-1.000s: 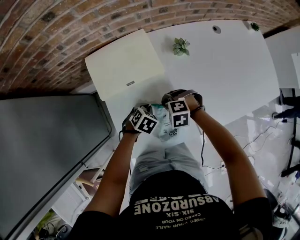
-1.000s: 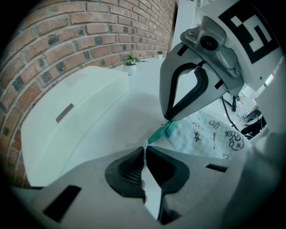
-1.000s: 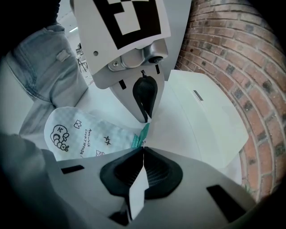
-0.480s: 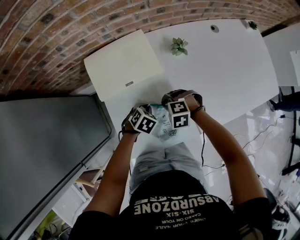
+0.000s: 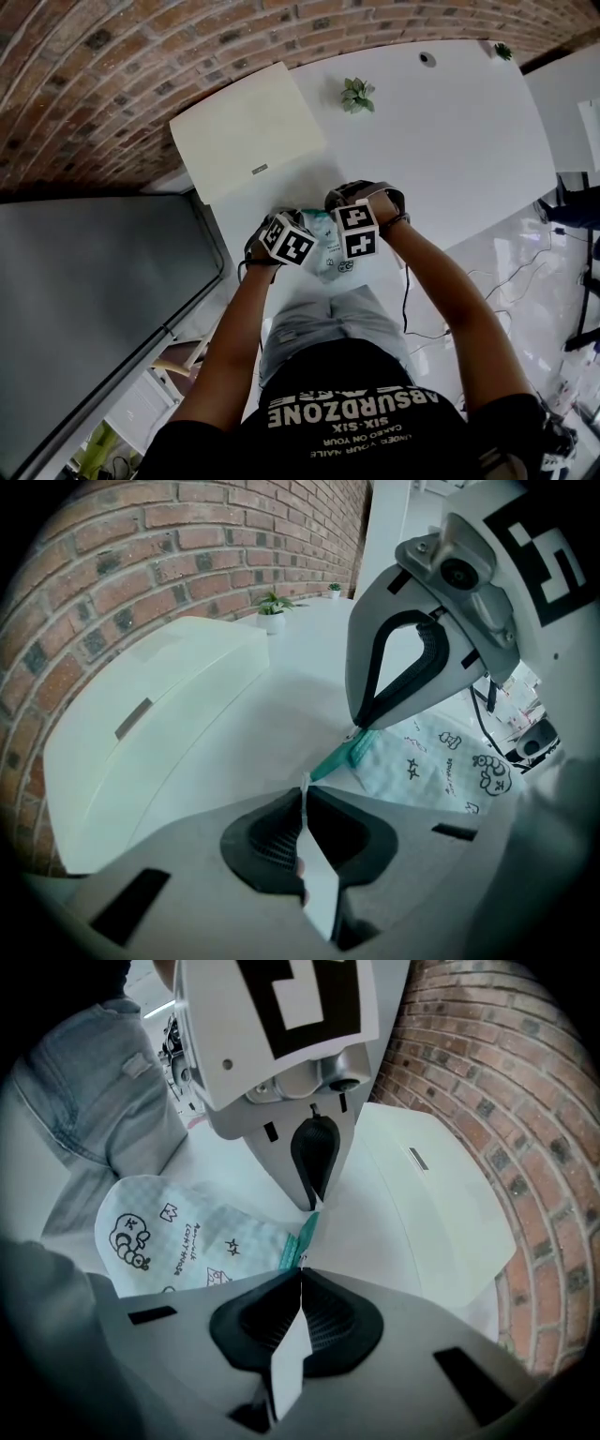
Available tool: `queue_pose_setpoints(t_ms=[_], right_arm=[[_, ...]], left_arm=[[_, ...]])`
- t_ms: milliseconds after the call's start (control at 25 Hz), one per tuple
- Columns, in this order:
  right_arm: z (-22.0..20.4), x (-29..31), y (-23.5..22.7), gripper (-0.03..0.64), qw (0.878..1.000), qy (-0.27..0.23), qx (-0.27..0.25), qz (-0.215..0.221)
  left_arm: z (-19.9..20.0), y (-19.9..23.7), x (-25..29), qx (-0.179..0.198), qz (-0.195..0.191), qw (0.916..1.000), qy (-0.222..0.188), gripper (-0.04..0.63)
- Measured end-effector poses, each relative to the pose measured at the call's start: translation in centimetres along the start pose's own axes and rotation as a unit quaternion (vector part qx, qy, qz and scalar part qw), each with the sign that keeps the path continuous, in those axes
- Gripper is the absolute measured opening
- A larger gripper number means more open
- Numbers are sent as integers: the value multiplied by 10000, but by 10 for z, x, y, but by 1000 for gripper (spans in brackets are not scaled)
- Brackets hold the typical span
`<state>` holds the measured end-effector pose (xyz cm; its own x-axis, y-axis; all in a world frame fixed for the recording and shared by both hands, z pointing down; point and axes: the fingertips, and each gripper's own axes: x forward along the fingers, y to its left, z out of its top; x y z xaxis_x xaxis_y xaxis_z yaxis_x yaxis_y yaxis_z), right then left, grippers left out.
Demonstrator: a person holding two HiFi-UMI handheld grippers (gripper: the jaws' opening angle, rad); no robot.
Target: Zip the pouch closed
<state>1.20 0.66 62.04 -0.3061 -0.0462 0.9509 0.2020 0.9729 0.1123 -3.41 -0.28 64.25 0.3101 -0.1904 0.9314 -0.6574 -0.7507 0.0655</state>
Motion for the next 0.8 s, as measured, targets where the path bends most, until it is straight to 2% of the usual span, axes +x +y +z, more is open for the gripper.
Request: queue_pose_setpoints(t_ms=[800], right_arm=[[-8, -11, 8, 2, 9998, -57, 174, -64]], left_arm=[[-1, -1, -1, 59, -11, 10000, 52, 23]])
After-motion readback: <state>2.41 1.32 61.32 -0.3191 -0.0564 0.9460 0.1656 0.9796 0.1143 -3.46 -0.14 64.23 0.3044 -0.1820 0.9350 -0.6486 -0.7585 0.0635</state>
